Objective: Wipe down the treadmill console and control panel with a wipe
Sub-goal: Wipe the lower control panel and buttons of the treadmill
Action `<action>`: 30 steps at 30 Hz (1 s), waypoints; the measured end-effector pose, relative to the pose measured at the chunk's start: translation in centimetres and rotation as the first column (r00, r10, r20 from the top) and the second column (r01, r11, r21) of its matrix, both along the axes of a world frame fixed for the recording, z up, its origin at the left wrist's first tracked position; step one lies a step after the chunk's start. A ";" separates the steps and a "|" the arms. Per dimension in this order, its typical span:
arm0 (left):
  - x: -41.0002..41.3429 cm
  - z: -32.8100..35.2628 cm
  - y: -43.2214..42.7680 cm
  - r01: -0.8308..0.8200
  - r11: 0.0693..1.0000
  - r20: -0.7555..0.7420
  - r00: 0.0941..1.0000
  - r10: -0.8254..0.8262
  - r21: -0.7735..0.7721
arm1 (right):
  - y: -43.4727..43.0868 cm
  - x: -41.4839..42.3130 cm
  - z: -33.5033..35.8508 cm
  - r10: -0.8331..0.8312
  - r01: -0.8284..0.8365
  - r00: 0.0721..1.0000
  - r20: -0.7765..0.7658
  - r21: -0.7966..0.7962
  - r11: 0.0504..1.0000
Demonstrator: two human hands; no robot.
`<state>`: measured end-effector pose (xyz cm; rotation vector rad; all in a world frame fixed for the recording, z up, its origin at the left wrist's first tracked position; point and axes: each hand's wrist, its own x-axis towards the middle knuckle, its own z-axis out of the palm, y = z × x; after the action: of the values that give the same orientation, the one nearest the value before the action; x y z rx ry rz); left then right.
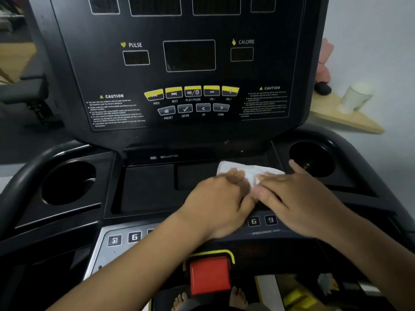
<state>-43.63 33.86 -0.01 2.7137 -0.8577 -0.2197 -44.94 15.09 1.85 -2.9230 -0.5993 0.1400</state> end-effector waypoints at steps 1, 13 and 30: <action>-0.9 -0.2 0.5 0.004 1.000 -0.013 1.000 -0.004 -0.011 | -0.2 -0.9 -0.1 0.006 -0.006 1.000 -0.025 0.021 1.000; 0.3 -0.2 -1.2 -0.021 0.998 0.171 0.985 0.010 0.062 | -0.3 0.5 -0.4 -0.015 0.013 1.000 -0.017 -0.072 0.997; -1.5 -0.7 1.2 -0.003 0.997 -0.075 0.997 0.009 0.083 | -2.5 -0.7 -0.7 0.067 -0.083 0.977 -0.202 -0.072 0.994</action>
<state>-45.10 35.09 -0.68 2.7641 -0.8369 -0.3611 -45.62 12.61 1.18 -2.9137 -0.6858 0.4703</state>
